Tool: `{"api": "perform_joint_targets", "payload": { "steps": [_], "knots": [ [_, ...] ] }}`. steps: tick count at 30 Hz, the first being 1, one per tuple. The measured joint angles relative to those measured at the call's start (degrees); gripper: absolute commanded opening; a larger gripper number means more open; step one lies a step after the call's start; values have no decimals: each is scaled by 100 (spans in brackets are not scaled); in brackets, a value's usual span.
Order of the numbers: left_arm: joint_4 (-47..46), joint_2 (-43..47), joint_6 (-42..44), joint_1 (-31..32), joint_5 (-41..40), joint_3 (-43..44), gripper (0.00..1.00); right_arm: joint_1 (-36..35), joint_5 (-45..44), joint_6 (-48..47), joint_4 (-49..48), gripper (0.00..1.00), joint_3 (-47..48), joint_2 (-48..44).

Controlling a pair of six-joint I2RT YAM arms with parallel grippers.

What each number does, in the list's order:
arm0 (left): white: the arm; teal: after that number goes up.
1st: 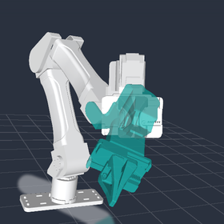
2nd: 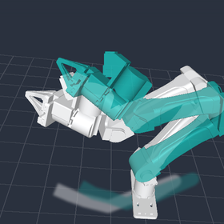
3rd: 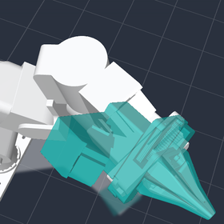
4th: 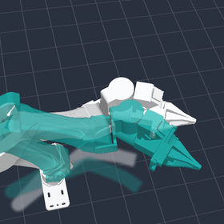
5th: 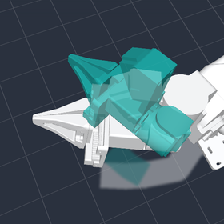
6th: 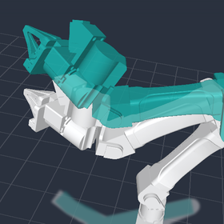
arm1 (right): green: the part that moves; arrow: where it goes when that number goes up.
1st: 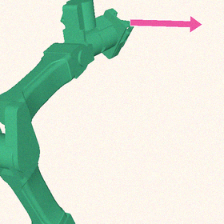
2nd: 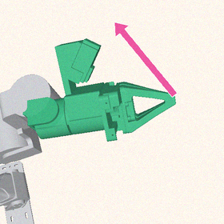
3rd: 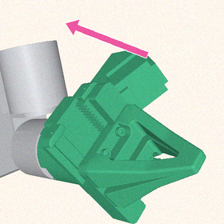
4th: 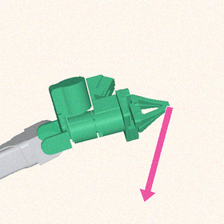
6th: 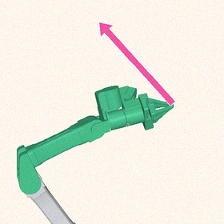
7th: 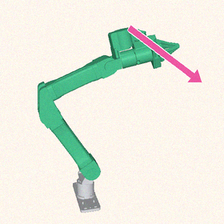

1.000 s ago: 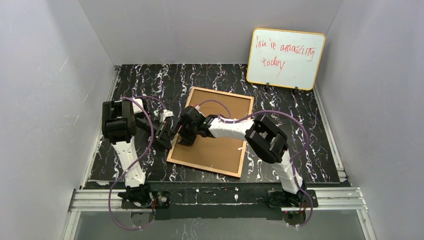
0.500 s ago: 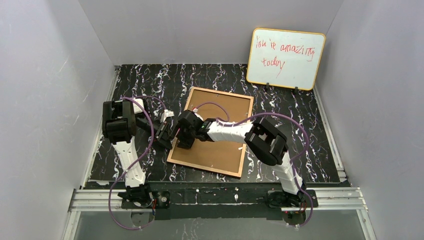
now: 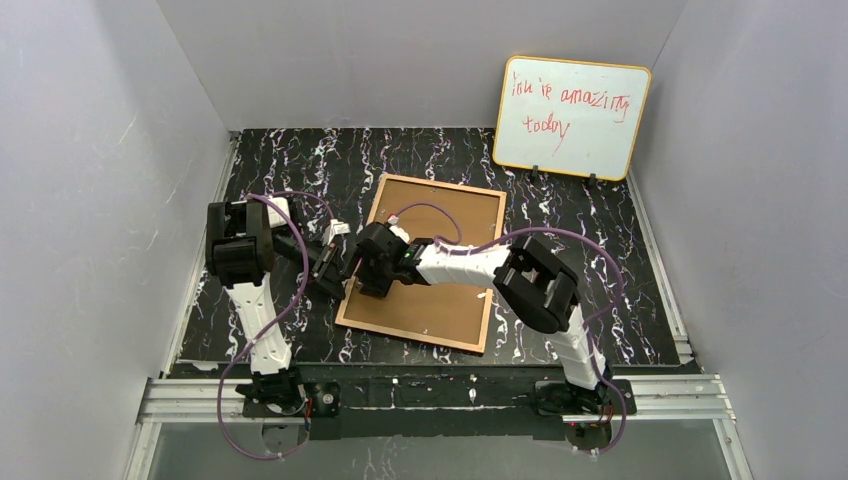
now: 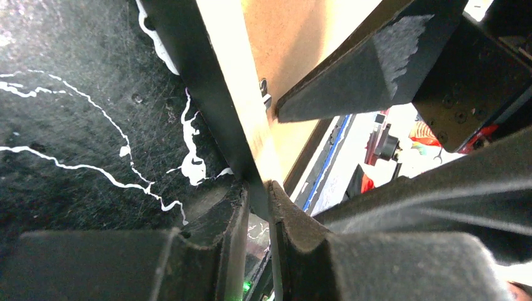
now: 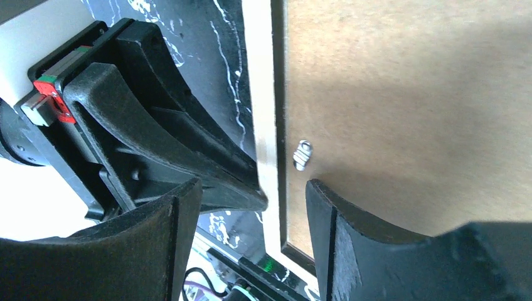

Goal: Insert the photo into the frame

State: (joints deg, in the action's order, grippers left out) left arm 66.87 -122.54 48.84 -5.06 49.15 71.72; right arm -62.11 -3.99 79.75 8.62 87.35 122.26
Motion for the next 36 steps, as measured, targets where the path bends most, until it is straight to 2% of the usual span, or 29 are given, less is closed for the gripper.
{"api": "perform_joint_targets", "payload": {
  "steps": [7,28,36],
  "knots": [
    [4,0,17,35,2,-2,15,15,-105,-46,39,70,-271,-203],
    [-26,0,-33,-11,39,-57,15,59,144,-13,74,64,42,39],
    [-59,0,-68,-42,70,-101,15,61,153,-11,131,57,140,92]
  ]
}}
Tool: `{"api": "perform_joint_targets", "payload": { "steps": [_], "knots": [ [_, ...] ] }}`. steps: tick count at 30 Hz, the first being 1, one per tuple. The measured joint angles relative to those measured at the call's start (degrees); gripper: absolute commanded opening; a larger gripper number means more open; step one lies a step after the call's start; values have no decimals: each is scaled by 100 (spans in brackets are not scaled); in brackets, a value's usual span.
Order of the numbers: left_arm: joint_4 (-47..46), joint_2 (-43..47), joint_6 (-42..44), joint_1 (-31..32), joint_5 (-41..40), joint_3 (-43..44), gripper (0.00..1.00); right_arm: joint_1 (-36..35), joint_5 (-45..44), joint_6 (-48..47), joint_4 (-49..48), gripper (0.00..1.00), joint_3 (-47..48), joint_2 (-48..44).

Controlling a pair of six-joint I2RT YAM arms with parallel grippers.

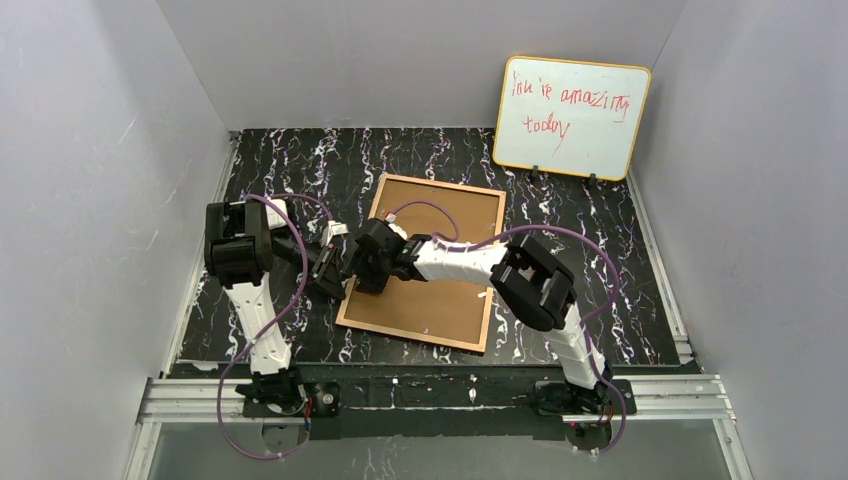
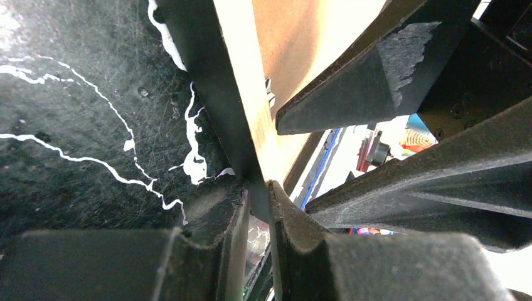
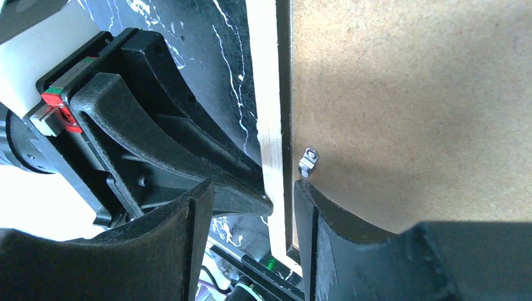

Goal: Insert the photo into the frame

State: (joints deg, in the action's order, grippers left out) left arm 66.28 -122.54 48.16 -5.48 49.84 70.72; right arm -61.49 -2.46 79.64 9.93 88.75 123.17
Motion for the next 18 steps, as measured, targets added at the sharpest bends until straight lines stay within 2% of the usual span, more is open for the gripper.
{"api": "perform_joint_targets", "payload": {
  "steps": [11,18],
  "knots": [
    [-11,0,2,-22,31,-24,14,15,-22,-74,-17,57,39,20],
    [7,0,94,-22,33,-22,14,37,-9,-275,-240,72,-214,-103]
  ]
}}
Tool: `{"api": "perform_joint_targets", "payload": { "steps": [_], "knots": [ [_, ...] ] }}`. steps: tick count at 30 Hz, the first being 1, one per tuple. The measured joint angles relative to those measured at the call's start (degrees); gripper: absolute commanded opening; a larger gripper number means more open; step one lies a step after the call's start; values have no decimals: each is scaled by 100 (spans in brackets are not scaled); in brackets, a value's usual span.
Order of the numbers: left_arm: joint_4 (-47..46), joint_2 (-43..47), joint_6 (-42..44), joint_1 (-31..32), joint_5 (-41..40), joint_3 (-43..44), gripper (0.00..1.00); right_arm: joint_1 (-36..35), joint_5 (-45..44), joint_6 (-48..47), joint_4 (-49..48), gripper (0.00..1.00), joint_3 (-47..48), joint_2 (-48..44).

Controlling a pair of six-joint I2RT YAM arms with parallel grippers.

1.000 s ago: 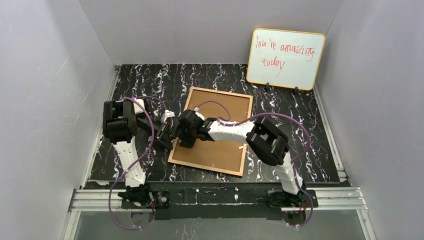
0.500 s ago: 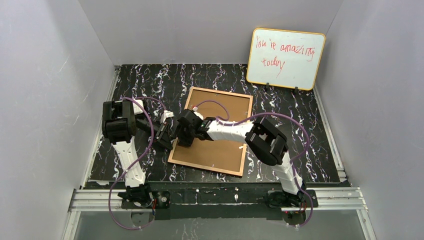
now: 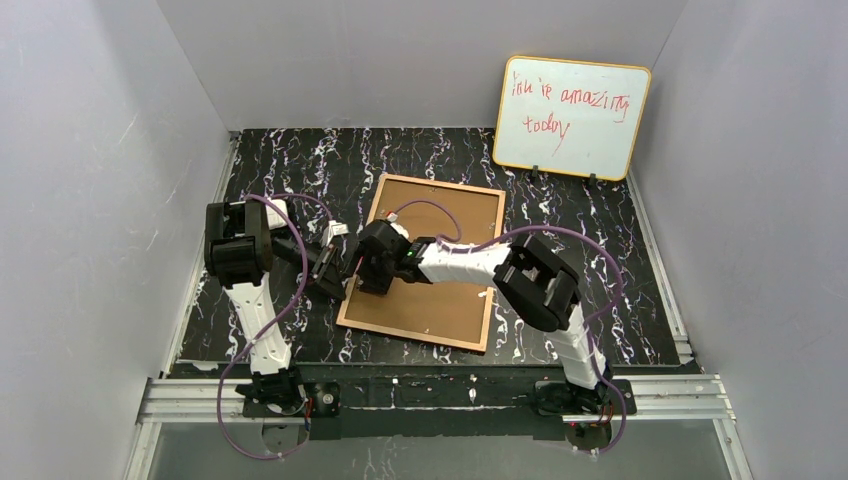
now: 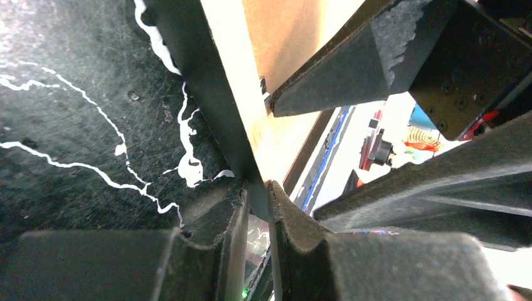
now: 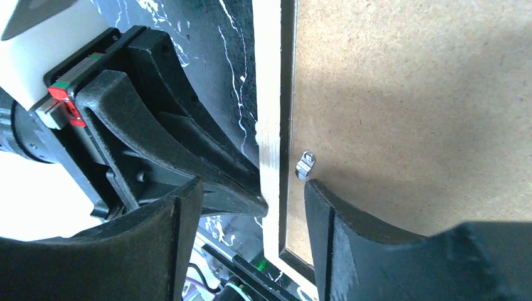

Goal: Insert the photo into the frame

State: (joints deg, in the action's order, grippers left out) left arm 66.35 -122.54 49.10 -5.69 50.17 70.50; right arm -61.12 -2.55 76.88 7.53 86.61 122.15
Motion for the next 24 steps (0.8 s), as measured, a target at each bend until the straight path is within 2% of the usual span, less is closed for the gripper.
{"api": "perform_joint_targets", "payload": {
  "steps": [5,12,24],
  "knots": [
    [114,0,157,28,-2,0,14,63,-4,-57,-476,72,-629,-369],
    [133,72,225,17,-13,-50,14,125,-111,236,-774,62,-1471,-855],
    [-11,199,164,15,-129,-190,15,131,-59,874,-772,60,-1268,-636]
  ]
}}
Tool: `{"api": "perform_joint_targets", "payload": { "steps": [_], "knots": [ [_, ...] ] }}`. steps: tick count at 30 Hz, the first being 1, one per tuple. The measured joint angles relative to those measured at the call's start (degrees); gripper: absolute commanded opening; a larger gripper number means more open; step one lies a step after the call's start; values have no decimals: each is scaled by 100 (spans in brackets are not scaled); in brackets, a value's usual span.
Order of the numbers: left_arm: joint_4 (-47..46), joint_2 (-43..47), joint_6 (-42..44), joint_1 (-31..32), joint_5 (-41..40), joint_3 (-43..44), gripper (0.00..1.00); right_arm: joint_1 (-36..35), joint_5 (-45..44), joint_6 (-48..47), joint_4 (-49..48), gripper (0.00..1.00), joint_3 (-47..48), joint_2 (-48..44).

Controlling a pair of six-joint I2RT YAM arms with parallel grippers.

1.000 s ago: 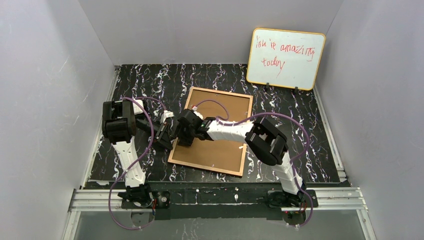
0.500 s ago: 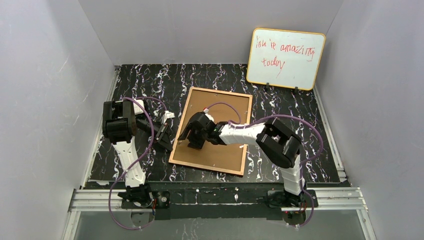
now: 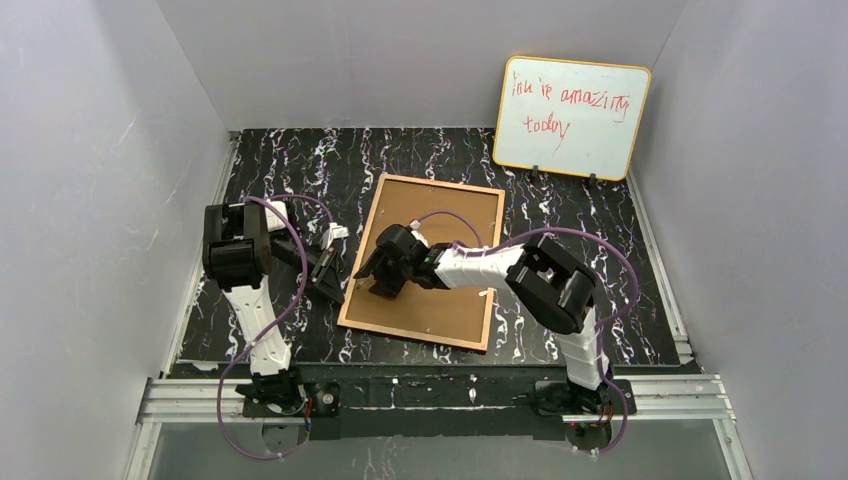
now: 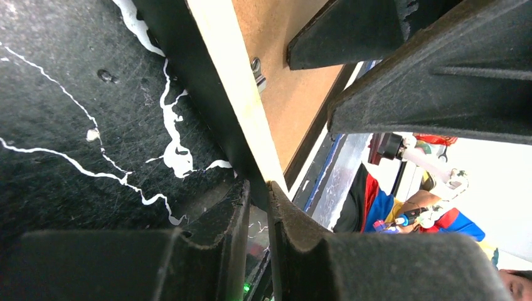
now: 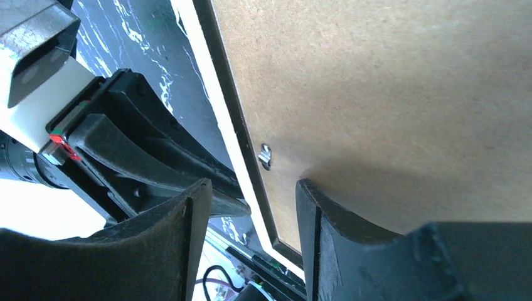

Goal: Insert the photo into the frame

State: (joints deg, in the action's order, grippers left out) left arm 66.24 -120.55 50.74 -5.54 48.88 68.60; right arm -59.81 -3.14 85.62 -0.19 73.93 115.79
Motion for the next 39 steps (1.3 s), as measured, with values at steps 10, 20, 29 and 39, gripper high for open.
{"api": "perform_joint_targets", "payload": {
  "steps": [10,20,29,39],
  "knots": [
    [-247,144,-240,76,-26,-186,14,-28,101,317,-87,54,291,297],
    [-378,208,-398,177,-7,-286,14,-31,179,417,-105,53,433,433],
    [-398,216,-437,205,-7,-304,14,-44,50,310,-15,52,431,389],
    [-404,219,-437,240,4,-319,14,-59,-79,234,125,53,94,83]
  ]
}}
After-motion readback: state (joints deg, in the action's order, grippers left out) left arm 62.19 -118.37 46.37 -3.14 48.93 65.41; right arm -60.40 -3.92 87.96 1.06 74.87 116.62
